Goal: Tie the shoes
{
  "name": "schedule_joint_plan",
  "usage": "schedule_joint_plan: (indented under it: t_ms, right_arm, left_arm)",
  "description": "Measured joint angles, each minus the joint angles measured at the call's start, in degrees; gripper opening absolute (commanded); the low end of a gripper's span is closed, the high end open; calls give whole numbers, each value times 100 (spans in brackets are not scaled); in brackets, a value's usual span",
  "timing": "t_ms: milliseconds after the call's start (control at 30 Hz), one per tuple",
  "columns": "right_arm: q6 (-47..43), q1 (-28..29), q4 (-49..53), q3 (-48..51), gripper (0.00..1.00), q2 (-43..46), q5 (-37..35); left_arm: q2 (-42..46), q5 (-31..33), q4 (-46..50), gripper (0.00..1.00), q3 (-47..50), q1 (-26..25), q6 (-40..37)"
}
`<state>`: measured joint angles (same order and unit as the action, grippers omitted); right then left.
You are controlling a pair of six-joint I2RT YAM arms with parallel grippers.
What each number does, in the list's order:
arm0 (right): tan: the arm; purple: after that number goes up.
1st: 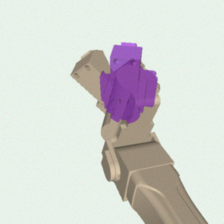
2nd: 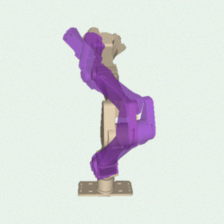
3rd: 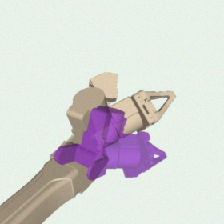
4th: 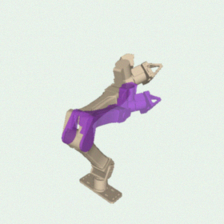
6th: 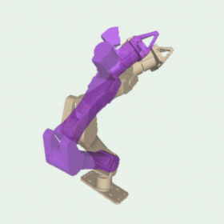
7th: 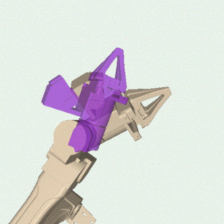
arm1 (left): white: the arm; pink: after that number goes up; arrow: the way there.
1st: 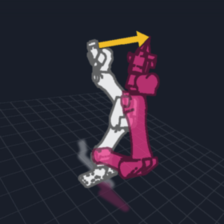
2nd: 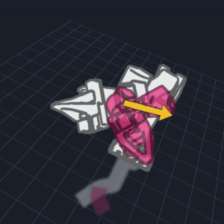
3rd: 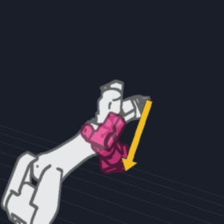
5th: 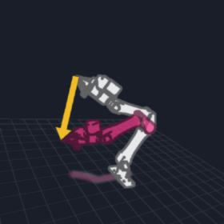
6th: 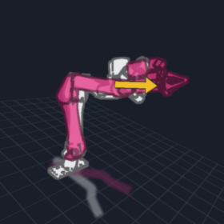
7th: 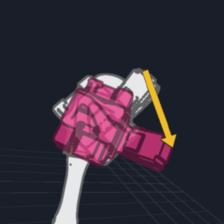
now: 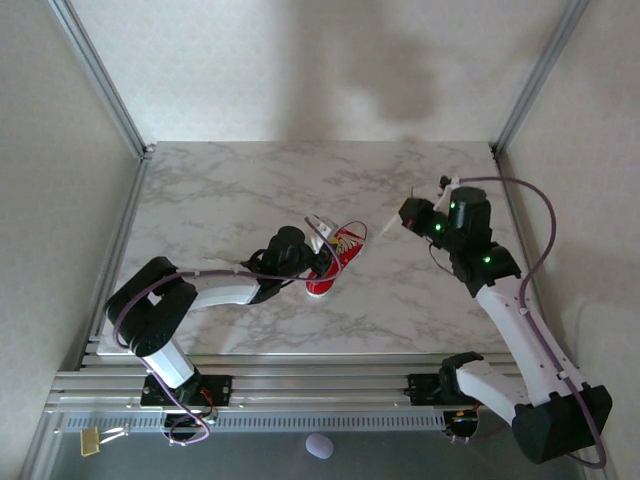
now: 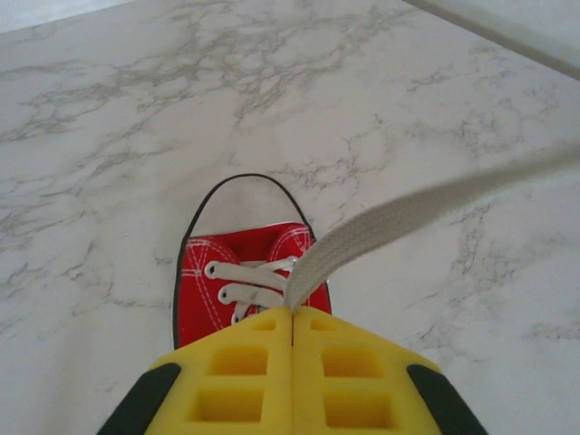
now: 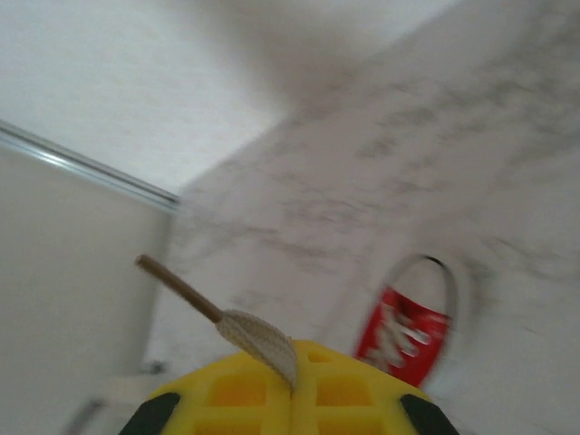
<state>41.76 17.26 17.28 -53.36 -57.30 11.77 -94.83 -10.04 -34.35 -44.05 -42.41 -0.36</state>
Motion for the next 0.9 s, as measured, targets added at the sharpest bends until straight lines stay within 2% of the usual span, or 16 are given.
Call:
schedule_joint_plan:
  t_ms: [67,133,300,400,533,633,767,900]
  right_arm:
    - [-72,46,136,402,1,-96,-166]
    - [-168,170,289,756,10,-350,-282]
    - [-542,719,697,964,44,-1405,-470]
    - [-704,955,852,970,59,-1497,-837]
    - [-931,1016,833,988,61,-981,-1473]
    - [-1163,1019,420,1134,62,-490,-1515]
    - [-1644,1123,-391,1403,59,-328,-1161]
    - [-2157,1213,-1054,1572,53,-708,-494]
  left_arm:
    - [20,-94,-13,0,26,72,92]
    - [20,-199,-15,0,28,136,188]
    - [20,-426,-15,0,52,256,463]
    - [22,-533,-9,0,85,358,614]
    - [22,-678,-7,0,85,481,846]
    - [22,-758,4,0,83,516,979]
    - [22,-916,120,0,57,518,1174]
    - [9,-1047,214,0,-11,557,1320]
